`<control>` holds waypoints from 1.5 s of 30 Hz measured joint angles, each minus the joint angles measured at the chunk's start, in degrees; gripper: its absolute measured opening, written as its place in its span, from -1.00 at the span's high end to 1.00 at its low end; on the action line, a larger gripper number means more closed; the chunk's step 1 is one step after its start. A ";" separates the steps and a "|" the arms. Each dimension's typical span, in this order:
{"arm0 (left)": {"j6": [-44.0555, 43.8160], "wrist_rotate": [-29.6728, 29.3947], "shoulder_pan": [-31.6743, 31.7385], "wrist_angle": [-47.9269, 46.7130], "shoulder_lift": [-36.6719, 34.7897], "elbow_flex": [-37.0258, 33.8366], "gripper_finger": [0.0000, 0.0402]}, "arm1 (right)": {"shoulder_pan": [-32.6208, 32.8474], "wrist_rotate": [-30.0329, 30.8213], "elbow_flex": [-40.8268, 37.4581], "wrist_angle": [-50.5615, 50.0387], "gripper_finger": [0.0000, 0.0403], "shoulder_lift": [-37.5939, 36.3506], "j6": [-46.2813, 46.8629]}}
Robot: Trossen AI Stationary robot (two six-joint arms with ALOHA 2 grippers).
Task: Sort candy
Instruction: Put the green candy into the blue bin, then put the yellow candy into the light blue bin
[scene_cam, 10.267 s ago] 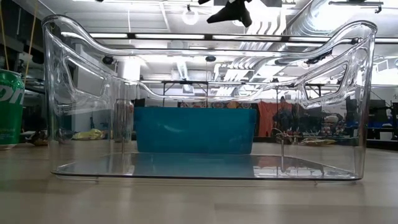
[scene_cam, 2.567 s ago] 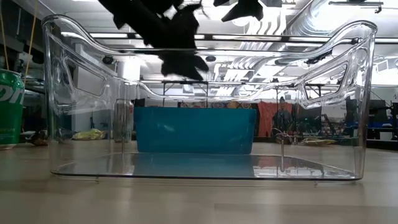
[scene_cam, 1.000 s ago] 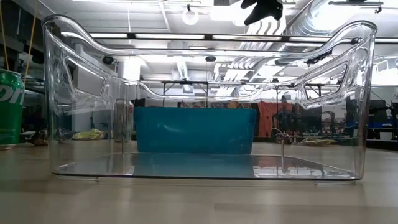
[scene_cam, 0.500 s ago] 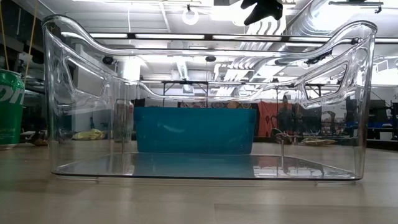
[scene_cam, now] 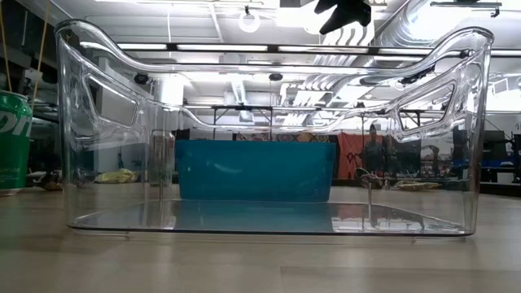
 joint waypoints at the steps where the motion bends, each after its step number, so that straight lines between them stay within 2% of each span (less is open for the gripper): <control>1: 1.42 -1.06 0.92 -1.00 -2.77 0.01 0.91 | 0.00 0.07 0.00 0.00 -0.25 0.00 -0.02; 4: 6.35 -7.24 5.47 -4.50 -12.17 0.01 0.97 | 0.00 0.10 0.00 0.05 -0.25 0.00 -0.02; 7: 13.26 -19.38 12.47 -4.98 -20.92 0.01 0.98 | 0.00 0.10 0.00 0.68 -0.25 0.00 0.00; 10: 22.31 -32.76 21.95 -0.62 -27.03 0.02 0.98 | 0.00 0.13 0.00 2.12 -0.25 0.00 0.00; 11: 25.97 -35.23 25.59 1.51 -28.23 0.01 0.98 | 0.00 0.40 -0.02 2.91 -0.25 0.00 -0.02; 13: 34.13 -36.29 33.68 8.33 -29.37 -0.69 0.98 | 0.00 1.50 -0.02 4.91 -0.25 0.00 0.00; 15: 40.71 -32.12 41.11 16.93 -29.36 -2.63 0.98 | 0.00 2.52 -0.02 6.65 -0.25 0.00 0.00; 17: 43.90 -24.63 47.55 27.02 -27.47 -5.03 0.97 | 0.00 3.08 -0.02 8.21 -0.25 0.00 -0.19; 19: 44.77 -17.15 51.93 35.83 -24.27 -7.28 0.96 | -0.02 3.16 -0.02 9.29 -0.25 0.00 -0.17; 21: 44.45 -13.19 54.50 41.87 -19.48 -8.18 0.91 | -0.02 3.16 -0.02 9.77 -0.25 0.00 0.02; 25: 43.00 -12.38 56.40 47.48 -10.25 -8.21 0.72 | -0.01 4.09 -0.02 9.67 -0.25 0.00 1.32; 29: 40.46 -12.33 57.45 48.09 -4.25 -8.23 0.45 | 0.05 5.54 -0.02 9.55 -0.25 -0.02 1.94; 32: 36.16 -10.90 58.19 47.38 -2.73 -8.25 0.23 | 0.44 4.94 -0.02 9.49 -0.25 -0.02 1.87; 36: 35.39 -6.51 59.20 48.14 -3.77 -8.21 -0.02 | 1.12 4.39 -0.02 8.84 -0.25 -0.02 1.84; 39: 35.38 -0.85 60.48 47.45 -7.12 -7.33 -0.13 | 1.27 -2.12 -0.02 5.37 -0.25 -0.11 3.73; 42: 35.37 4.75 61.69 46.96 -12.28 -6.51 -0.15 | 1.70 -14.00 -0.02 -2.43 -0.25 -0.17 10.82; 45: 35.43 5.79 62.06 46.45 -17.63 -6.51 -0.15 | 5.35 -19.81 -1.20 -9.17 -0.25 0.21 17.78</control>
